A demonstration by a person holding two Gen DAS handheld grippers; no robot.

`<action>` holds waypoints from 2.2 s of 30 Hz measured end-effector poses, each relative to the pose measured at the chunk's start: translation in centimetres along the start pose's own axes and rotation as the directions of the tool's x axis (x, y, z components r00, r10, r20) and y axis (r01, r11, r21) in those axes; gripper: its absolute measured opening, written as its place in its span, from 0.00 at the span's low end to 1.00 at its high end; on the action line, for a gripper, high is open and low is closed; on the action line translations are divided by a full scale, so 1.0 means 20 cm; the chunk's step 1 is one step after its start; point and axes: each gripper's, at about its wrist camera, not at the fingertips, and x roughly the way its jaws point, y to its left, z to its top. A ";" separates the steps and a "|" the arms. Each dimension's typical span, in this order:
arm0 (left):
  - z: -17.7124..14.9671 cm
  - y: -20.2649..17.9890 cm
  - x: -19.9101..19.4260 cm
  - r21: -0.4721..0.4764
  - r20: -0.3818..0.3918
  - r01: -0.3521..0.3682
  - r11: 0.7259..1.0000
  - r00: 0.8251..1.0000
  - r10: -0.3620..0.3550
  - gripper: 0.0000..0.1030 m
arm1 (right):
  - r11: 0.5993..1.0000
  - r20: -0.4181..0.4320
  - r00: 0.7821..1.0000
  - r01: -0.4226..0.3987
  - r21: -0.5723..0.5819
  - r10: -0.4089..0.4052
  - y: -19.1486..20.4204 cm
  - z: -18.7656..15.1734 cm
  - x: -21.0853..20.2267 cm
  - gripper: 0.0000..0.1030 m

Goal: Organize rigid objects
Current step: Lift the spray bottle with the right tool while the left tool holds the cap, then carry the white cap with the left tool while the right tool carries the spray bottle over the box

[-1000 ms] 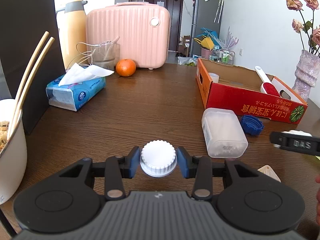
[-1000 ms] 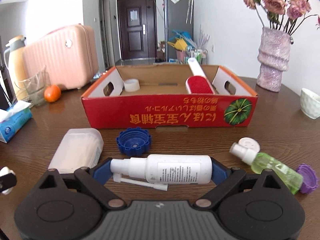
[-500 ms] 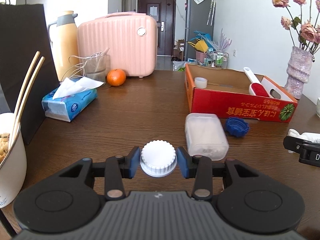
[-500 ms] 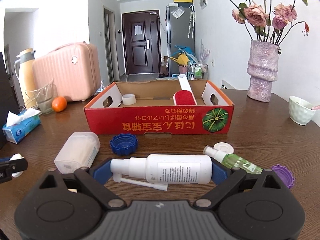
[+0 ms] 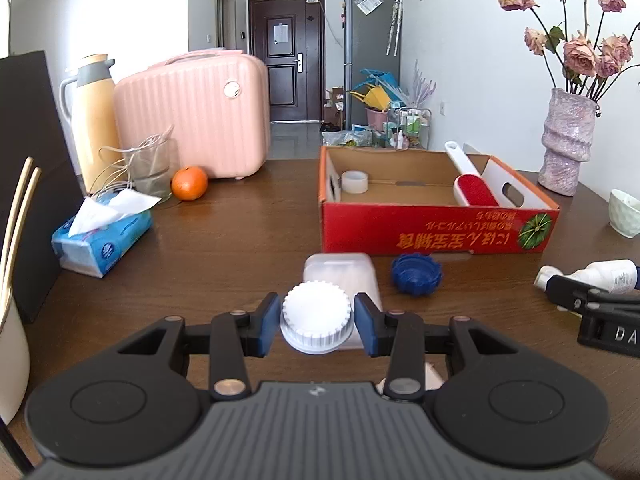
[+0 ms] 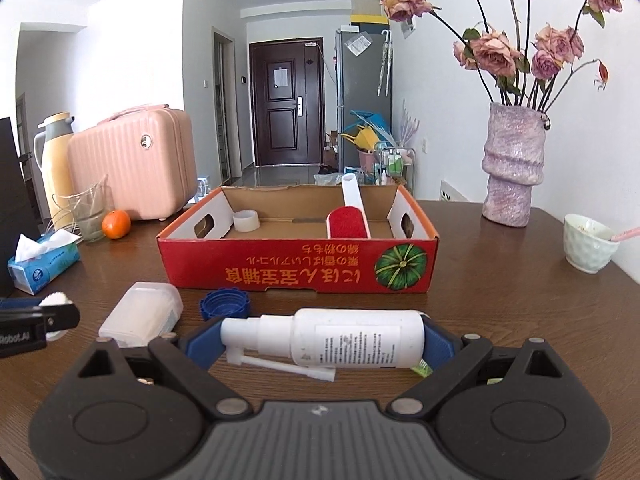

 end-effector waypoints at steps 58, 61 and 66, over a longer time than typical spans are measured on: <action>0.66 -0.27 0.68 -0.060 0.074 0.013 0.998 0.997 -0.009 0.40 | 0.996 0.050 0.996 0.065 0.067 -0.068 -0.10 0.57 0.70 0.94; 0.68 -0.27 0.72 -0.061 0.065 0.010 0.998 0.998 -0.006 0.40 | 0.995 0.044 0.996 0.072 0.072 -0.076 -0.09 0.58 0.75 0.94; 0.71 -0.27 0.81 -0.055 0.053 0.000 0.998 0.999 0.003 0.40 | 0.994 0.031 0.996 0.080 0.080 -0.082 -0.10 0.60 0.82 0.94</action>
